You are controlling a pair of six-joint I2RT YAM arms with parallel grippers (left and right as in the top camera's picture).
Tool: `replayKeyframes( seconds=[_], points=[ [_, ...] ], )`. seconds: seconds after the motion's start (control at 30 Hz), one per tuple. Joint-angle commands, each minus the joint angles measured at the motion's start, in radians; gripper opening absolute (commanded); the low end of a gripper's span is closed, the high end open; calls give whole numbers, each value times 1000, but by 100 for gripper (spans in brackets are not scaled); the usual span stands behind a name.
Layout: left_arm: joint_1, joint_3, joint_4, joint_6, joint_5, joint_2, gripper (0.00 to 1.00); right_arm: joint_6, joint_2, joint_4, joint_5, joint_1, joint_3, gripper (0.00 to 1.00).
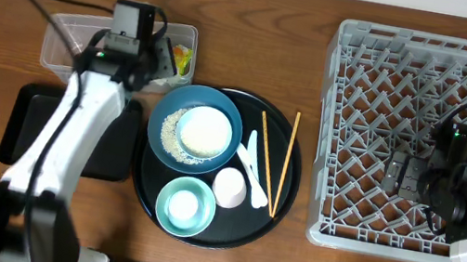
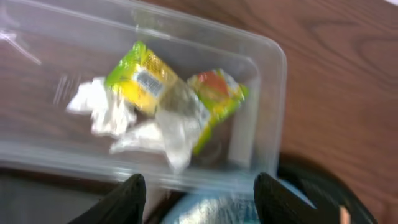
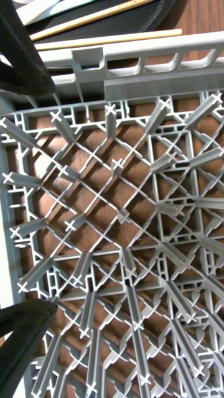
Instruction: Sort waste into correct bins and load items into the dishwasher rack
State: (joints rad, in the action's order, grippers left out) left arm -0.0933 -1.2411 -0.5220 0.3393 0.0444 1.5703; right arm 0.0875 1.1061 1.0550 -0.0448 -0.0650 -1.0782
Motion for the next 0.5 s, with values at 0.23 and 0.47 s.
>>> replayKeyframes(
  seconds=[0.23, 0.47],
  points=[
    [2, -19, -451, -7, 219, -109, 58, 1, 0, -19, 84, 20, -13, 99],
    [14, -19, -636, -6, 47, -111, 63, -100, 10, -58, 290, 85, -14, 99]
  ],
)
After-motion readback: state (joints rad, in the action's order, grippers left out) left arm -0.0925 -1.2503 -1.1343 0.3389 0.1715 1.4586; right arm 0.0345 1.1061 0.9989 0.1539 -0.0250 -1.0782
